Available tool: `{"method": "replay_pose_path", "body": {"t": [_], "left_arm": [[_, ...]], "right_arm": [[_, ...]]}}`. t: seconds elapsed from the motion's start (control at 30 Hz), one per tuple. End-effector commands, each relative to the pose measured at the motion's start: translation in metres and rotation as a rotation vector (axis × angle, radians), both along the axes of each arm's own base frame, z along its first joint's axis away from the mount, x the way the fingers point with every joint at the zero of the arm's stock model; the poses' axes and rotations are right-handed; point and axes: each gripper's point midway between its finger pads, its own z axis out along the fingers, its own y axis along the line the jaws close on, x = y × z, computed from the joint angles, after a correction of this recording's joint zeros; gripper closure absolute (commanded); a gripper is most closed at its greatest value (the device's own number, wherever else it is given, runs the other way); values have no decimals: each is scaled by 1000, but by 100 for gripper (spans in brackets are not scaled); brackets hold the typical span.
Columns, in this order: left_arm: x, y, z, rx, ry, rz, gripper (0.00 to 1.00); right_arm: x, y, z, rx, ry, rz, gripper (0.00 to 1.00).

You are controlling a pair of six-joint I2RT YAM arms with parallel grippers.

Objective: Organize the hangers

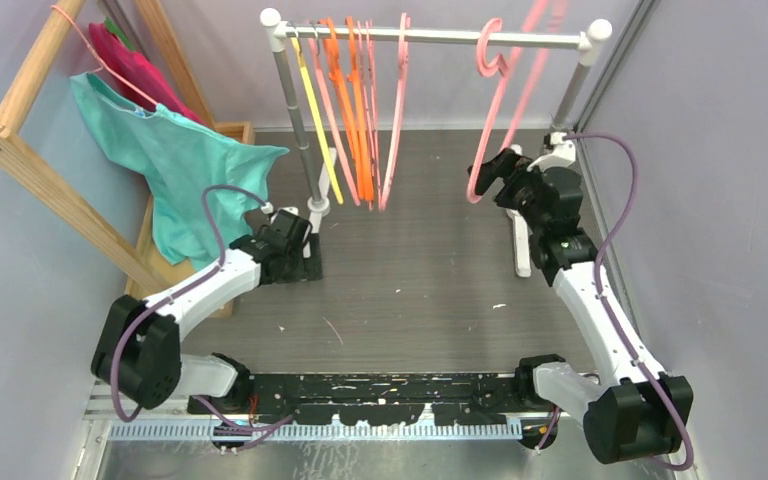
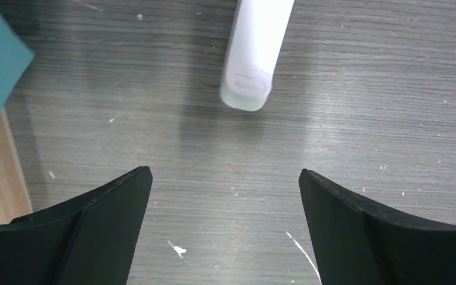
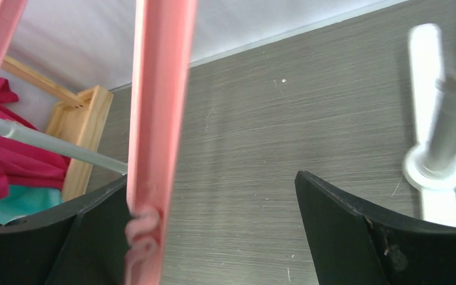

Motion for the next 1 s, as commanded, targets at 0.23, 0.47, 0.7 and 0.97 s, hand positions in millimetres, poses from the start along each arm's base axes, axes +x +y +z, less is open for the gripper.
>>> {"method": "replay_pose_path", "body": {"t": [0.23,0.47,0.7,0.97], "left_arm": [[36,-25,-10,20,-76,-42,2],[43,-29,-10,21,-79,-59,2],[47,-32,-3,17,-93,-66,2],[46,-31,-6,17,-89,-59,2]], "right_arm": [[-23,11,-135,-245,209,-25,0],[-7,12,-91,-237,106,-43,0],[-1,14,-27,-156,-10,-73,0],[-17,9,33,-79,-71,-100,0]]}}
